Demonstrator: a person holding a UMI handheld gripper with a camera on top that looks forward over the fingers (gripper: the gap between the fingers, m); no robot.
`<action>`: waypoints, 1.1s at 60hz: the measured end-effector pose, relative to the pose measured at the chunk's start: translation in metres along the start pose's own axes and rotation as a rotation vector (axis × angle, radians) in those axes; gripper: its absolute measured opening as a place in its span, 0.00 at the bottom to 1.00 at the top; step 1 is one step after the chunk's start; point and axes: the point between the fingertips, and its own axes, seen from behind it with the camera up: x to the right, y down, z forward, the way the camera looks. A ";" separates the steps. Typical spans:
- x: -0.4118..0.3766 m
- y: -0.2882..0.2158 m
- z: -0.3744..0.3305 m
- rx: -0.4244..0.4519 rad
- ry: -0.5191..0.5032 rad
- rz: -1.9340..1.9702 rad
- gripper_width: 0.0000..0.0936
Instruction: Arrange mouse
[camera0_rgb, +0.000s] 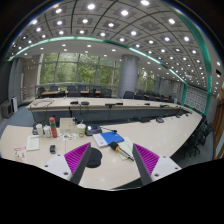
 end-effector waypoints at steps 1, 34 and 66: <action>0.000 0.002 0.000 -0.004 -0.001 -0.002 0.91; -0.158 0.243 0.094 -0.223 -0.229 -0.113 0.91; -0.470 0.272 0.290 -0.216 -0.442 -0.085 0.91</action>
